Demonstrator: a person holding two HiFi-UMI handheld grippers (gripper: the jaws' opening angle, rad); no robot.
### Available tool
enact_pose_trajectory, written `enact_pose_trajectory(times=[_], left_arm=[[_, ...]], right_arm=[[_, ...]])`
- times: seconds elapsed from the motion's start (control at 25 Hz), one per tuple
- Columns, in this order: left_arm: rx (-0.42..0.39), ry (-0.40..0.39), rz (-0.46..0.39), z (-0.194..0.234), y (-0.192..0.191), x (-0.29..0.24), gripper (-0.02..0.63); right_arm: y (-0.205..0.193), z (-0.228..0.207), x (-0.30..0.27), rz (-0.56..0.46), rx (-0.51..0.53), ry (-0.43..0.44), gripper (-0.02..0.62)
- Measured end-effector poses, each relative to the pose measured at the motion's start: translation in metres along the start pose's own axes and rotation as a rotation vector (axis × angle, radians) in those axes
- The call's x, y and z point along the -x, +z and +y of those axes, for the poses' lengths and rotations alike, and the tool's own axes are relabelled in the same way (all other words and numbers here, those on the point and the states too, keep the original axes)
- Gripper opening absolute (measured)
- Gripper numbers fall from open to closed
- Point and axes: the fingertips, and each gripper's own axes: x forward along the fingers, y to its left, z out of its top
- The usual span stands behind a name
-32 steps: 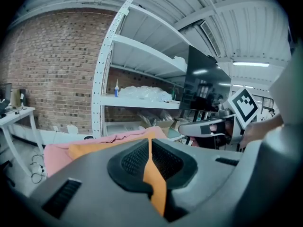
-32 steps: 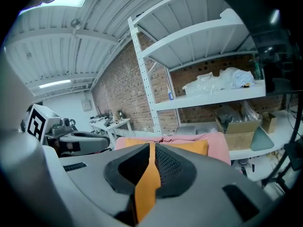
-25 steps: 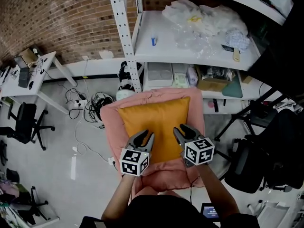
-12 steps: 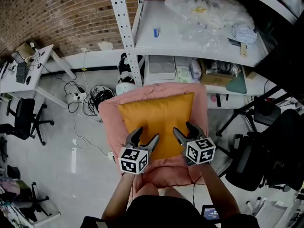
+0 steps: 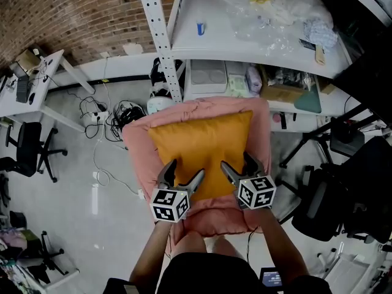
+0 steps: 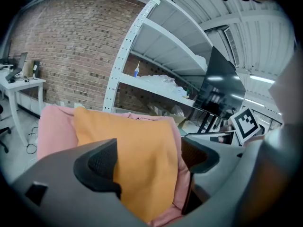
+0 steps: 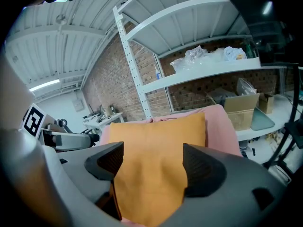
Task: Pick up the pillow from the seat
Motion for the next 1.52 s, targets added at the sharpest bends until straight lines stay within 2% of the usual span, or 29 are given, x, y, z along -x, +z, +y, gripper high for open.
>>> enact_pose_trajectory(times=[0.12,0.24,0.48,0.92,1.32,1.52], left_arm=[[-0.01,0.019,0.001,0.005,-0.006,-0.003,0.425],[-0.006,0.045,-0.003,0.014,-0.011,-0.006,0.436],[0.0,0.101,0.008,0.028,-0.024,-0.01,0.456],[0.027,0.138,0.039,0.04,-0.05,-0.02,0.457],[0.022,0.195,0.061,0.058,-0.067,-0.024,0.457],[-0.017,0.208,0.063,0.061,-0.07,-0.03,0.457]], right_arm=[[-0.007,-0.007,-0.003,-0.004,0.021,-0.029,0.45],[-0.015,-0.013,-0.007,0.003,0.013,-0.048,0.471],[-0.031,-0.019,-0.015,0.037,-0.004,-0.044,0.486],[-0.056,-0.039,-0.027,0.067,-0.119,-0.062,0.489],[-0.068,-0.047,-0.038,0.091,-0.1,-0.076,0.488],[-0.074,-0.053,-0.047,0.107,-0.085,-0.087,0.488]])
